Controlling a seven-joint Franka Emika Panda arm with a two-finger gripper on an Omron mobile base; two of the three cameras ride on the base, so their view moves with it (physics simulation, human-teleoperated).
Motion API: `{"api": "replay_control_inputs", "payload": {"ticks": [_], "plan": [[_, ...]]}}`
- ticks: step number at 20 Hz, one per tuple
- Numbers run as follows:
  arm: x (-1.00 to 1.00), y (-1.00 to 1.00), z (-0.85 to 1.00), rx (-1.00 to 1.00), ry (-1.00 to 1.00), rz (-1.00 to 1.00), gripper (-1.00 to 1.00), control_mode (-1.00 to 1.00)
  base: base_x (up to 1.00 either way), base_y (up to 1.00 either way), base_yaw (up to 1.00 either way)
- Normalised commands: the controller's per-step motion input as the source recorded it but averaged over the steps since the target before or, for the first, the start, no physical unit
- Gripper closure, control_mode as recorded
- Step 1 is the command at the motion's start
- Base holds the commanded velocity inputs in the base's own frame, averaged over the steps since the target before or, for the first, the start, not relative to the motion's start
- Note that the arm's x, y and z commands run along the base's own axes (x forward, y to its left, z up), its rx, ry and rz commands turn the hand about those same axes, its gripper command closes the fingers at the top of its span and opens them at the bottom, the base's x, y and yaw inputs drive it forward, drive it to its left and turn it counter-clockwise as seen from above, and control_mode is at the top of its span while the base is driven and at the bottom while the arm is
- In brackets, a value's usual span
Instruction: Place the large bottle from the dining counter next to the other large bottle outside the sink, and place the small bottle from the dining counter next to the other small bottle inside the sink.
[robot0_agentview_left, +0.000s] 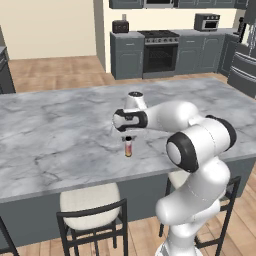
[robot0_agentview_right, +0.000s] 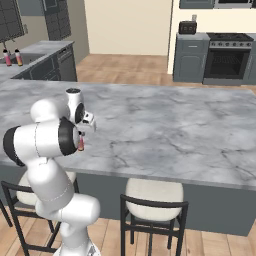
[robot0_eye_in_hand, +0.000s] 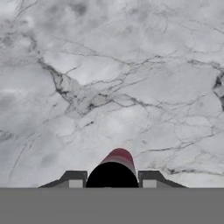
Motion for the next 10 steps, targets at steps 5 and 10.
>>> {"api": "replay_control_inputs", "payload": {"ticks": [5, 10], "plan": [[-0.3, -0.44, 0.86, 0.0, 0.16, 0.0, 1.0, -1.0, 0.0, 0.0, 0.0], [-0.4, -0.28, 0.83, 0.0, 0.1, 0.0, 1.0, -1.0, 0.0, 0.0, 0.0]]}}
